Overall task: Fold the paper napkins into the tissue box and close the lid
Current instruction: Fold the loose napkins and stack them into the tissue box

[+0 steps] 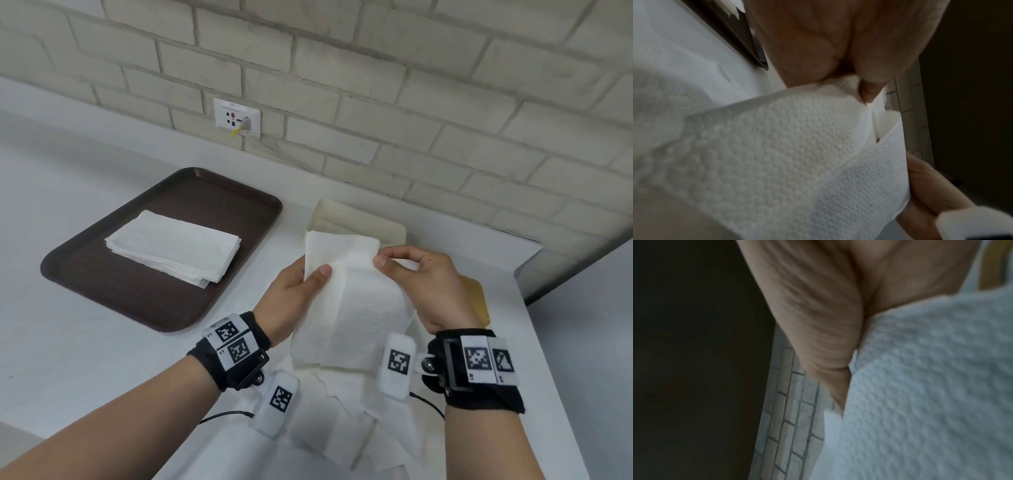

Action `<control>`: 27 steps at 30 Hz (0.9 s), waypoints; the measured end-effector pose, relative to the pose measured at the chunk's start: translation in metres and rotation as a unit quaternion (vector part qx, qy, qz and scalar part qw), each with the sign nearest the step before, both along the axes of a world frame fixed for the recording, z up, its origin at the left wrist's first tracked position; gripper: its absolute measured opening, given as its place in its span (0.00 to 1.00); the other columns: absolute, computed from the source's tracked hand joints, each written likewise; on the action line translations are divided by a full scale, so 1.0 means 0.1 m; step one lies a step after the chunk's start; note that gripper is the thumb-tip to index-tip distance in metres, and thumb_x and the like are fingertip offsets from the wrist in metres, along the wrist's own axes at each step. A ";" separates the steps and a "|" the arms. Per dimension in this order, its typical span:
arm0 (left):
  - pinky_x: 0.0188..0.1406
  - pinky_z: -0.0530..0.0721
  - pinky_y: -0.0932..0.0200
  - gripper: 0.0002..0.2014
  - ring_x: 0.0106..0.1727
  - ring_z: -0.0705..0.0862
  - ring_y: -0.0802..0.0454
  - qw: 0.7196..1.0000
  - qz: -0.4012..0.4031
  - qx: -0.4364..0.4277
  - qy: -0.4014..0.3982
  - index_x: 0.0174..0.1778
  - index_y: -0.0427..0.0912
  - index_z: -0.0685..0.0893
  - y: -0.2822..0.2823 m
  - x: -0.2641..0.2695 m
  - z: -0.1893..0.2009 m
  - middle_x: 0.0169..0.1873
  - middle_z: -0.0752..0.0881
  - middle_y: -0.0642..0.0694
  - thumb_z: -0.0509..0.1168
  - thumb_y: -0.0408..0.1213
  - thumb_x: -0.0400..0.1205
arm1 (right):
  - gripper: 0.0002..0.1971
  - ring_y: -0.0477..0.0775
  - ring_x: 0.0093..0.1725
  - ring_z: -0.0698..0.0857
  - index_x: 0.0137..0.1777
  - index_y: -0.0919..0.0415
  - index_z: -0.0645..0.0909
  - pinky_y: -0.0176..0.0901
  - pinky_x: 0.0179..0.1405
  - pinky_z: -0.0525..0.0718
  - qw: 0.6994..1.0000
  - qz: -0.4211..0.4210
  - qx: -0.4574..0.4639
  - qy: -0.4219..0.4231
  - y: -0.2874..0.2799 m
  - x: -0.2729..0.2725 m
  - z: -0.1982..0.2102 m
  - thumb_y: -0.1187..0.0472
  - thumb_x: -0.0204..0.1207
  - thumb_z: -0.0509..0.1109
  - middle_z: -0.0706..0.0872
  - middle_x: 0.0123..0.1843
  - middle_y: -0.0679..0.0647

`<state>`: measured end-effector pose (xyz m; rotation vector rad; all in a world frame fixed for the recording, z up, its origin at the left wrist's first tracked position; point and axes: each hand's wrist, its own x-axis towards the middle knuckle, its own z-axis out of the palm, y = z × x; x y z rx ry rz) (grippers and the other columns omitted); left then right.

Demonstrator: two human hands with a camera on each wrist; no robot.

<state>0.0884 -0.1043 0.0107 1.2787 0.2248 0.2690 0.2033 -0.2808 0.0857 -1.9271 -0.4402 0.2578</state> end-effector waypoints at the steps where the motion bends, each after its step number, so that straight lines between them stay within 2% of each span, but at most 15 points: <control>1: 0.70 0.85 0.32 0.17 0.65 0.90 0.40 1.000 0.005 0.004 0.002 0.66 0.46 0.86 0.02 0.00 0.01 0.62 0.92 0.43 0.64 0.49 0.86 | 0.03 0.21 0.51 0.84 0.42 0.47 0.92 0.18 0.51 0.74 0.998 -0.006 -0.032 -0.045 -0.06 -0.06 0.08 0.55 0.76 0.81 0.90 0.41 0.25; 2: 0.70 0.85 0.31 0.16 0.64 0.91 0.39 1.000 0.008 0.007 0.004 0.65 0.46 0.86 0.04 0.00 0.02 0.62 0.92 0.43 0.65 0.49 0.86 | 0.03 0.19 0.49 0.83 0.42 0.45 0.91 0.18 0.49 0.73 0.995 -0.008 -0.047 -0.085 -0.13 -0.13 0.16 0.55 0.77 0.80 0.89 0.41 0.23; 4: 0.69 0.85 0.30 0.15 0.63 0.91 0.38 1.000 0.017 0.010 0.008 0.64 0.47 0.87 0.09 -0.01 0.04 0.61 0.92 0.42 0.65 0.49 0.86 | 0.02 0.24 0.46 0.85 0.43 0.45 0.92 0.24 0.49 0.74 0.994 0.027 -0.016 -0.103 -0.22 -0.32 0.39 0.54 0.77 0.80 0.91 0.39 0.28; 6: 0.68 0.85 0.31 0.14 0.64 0.90 0.37 1.000 0.012 0.020 0.001 0.67 0.45 0.86 0.10 -0.01 0.06 0.62 0.92 0.41 0.65 0.46 0.89 | 0.02 0.31 0.36 0.86 0.43 0.49 0.92 0.22 0.44 0.75 0.991 0.098 0.067 -0.056 -0.19 -0.52 0.58 0.56 0.72 0.81 0.89 0.30 0.33; 7: 0.66 0.87 0.33 0.13 0.63 0.90 0.38 1.000 0.008 0.029 -0.003 0.68 0.43 0.85 0.10 0.00 0.07 0.62 0.92 0.41 0.64 0.41 0.91 | 0.03 0.33 0.35 0.87 0.42 0.50 0.93 0.24 0.45 0.77 0.986 0.129 0.106 -0.029 -0.14 -0.59 0.64 0.55 0.70 0.81 0.89 0.30 0.35; 9: 0.54 0.89 0.48 0.11 0.57 0.91 0.49 0.998 0.002 0.058 -0.013 0.68 0.39 0.84 0.07 0.01 0.11 0.57 0.93 0.48 0.61 0.30 0.92 | 0.02 0.36 0.43 0.90 0.41 0.49 0.93 0.30 0.52 0.80 0.983 0.137 0.119 -0.021 0.02 -0.59 0.61 0.54 0.70 0.82 0.94 0.41 0.39; 11: 0.47 0.86 0.62 0.13 0.52 0.91 0.60 0.996 -0.014 0.077 -0.030 0.66 0.45 0.85 0.03 0.00 0.19 0.51 0.93 0.57 0.60 0.27 0.92 | 0.02 0.35 0.52 0.89 0.43 0.46 0.92 0.30 0.57 0.80 0.992 0.083 0.071 -0.061 0.18 -0.47 0.43 0.55 0.75 0.82 0.94 0.47 0.36; 12: 0.47 0.86 0.64 0.14 0.53 0.91 0.60 0.996 -0.022 0.078 -0.035 0.66 0.49 0.85 0.01 -0.01 0.24 0.52 0.93 0.58 0.62 0.29 0.91 | 0.02 0.33 0.54 0.88 0.44 0.45 0.92 0.27 0.57 0.78 0.993 0.055 0.046 -0.092 0.25 -0.40 0.33 0.55 0.76 0.81 0.93 0.48 0.34; 13: 0.50 0.87 0.61 0.13 0.56 0.91 0.57 0.996 -0.030 0.070 -0.037 0.66 0.54 0.86 -0.01 -0.02 0.28 0.55 0.93 0.56 0.64 0.33 0.91 | 0.02 0.31 0.55 0.87 0.44 0.45 0.91 0.21 0.55 0.76 0.993 0.033 0.028 -0.114 0.31 -0.34 0.24 0.54 0.77 0.80 0.92 0.48 0.33; 15: 0.60 0.88 0.47 0.14 0.64 0.90 0.48 0.997 -0.049 0.040 -0.032 0.66 0.60 0.88 0.00 -0.04 0.32 0.63 0.92 0.49 0.68 0.44 0.86 | 0.01 0.29 0.55 0.86 0.46 0.45 0.91 0.15 0.53 0.72 0.990 0.015 0.006 -0.139 0.36 -0.28 0.10 0.54 0.78 0.79 0.92 0.47 0.32; 17: 0.67 0.86 0.40 0.15 0.68 0.89 0.42 0.997 -0.069 0.010 -0.020 0.68 0.59 0.88 0.03 -0.05 0.32 0.67 0.90 0.45 0.67 0.44 0.87 | 0.01 0.30 0.55 0.86 0.47 0.47 0.91 0.15 0.54 0.72 0.989 -0.004 0.006 -0.149 0.34 -0.27 0.04 0.54 0.78 0.79 0.92 0.47 0.33; 20: 0.66 0.86 0.45 0.15 0.68 0.89 0.44 0.996 -0.084 -0.014 -0.017 0.70 0.53 0.86 0.07 -0.07 0.34 0.67 0.90 0.45 0.60 0.37 0.92 | 0.02 0.31 0.54 0.87 0.47 0.49 0.91 0.16 0.54 0.73 0.986 -0.024 0.019 -0.163 0.33 -0.31 0.04 0.54 0.78 0.80 0.92 0.46 0.34; 23: 0.60 0.88 0.51 0.15 0.65 0.90 0.47 0.995 -0.095 -0.032 -0.005 0.70 0.51 0.85 0.08 -0.09 0.36 0.64 0.92 0.47 0.57 0.36 0.93 | 0.03 0.33 0.53 0.87 0.48 0.51 0.91 0.18 0.53 0.74 0.982 -0.047 0.026 -0.179 0.37 -0.35 0.06 0.54 0.78 0.79 0.92 0.46 0.35; 25: 0.66 0.87 0.49 0.14 0.67 0.90 0.48 0.994 -0.098 -0.038 0.008 0.69 0.52 0.86 0.09 -0.11 0.38 0.65 0.91 0.47 0.58 0.46 0.93 | 0.03 0.35 0.52 0.88 0.47 0.51 0.91 0.22 0.53 0.77 0.978 -0.065 0.022 -0.195 0.41 -0.37 0.05 0.54 0.78 0.79 0.92 0.45 0.36; 27: 0.71 0.85 0.47 0.26 0.70 0.88 0.46 0.991 -0.110 -0.067 0.025 0.70 0.50 0.85 0.11 -0.13 0.39 0.68 0.90 0.43 0.54 0.62 0.88 | 0.02 0.35 0.51 0.88 0.46 0.50 0.91 0.23 0.53 0.77 0.975 -0.077 0.021 -0.206 0.44 -0.40 0.04 0.54 0.79 0.79 0.91 0.44 0.34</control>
